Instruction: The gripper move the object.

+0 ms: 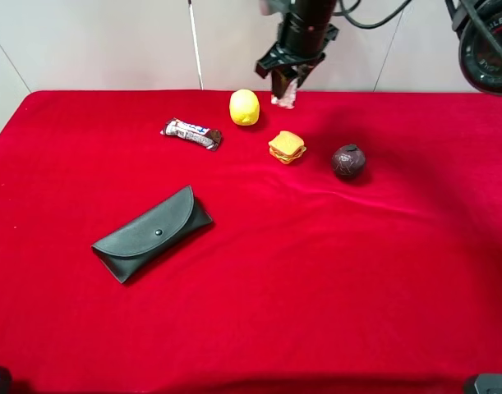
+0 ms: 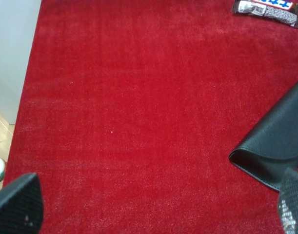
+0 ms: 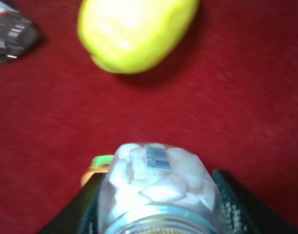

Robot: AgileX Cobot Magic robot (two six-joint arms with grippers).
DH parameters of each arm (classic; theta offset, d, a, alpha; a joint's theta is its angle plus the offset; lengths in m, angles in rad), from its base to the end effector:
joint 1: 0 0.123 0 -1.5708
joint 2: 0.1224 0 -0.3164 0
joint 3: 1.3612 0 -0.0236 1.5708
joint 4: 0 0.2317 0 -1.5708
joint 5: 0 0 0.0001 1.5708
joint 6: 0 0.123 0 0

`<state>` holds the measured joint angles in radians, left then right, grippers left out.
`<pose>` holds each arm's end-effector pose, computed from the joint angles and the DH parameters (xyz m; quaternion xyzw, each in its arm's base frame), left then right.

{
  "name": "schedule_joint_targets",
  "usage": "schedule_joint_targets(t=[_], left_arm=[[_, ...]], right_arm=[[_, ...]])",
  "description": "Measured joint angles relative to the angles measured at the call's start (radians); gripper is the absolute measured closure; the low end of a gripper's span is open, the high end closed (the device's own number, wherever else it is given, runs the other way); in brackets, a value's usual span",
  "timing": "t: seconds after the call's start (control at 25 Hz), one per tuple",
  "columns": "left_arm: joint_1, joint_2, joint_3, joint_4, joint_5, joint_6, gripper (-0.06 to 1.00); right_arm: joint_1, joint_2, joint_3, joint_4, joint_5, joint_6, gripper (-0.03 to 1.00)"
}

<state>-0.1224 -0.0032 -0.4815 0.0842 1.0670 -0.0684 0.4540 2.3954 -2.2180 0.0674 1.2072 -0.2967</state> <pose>-0.0228 0.0119 0.2477 0.0217 0.8578 -0.0069 0.5135 0.4665 0.2363 0.1922 -0.3559 0.9240 0.0434 0.1332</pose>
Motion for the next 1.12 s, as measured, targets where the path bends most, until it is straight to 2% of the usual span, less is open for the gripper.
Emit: schedule_joint_targets(t=[0.44, 1.12], left_arm=[[0.000, 0.000, 0.000, 0.000, 0.000, 0.000, -0.01], [0.000, 0.000, 0.000, 0.000, 0.000, 0.000, -0.01]], right_arm=[[-0.088, 0.047, 0.000, -0.010, -0.068, -0.046, 0.63], [-0.100, 0.105, 0.000, -0.012, -0.099, -0.052, 0.63]])
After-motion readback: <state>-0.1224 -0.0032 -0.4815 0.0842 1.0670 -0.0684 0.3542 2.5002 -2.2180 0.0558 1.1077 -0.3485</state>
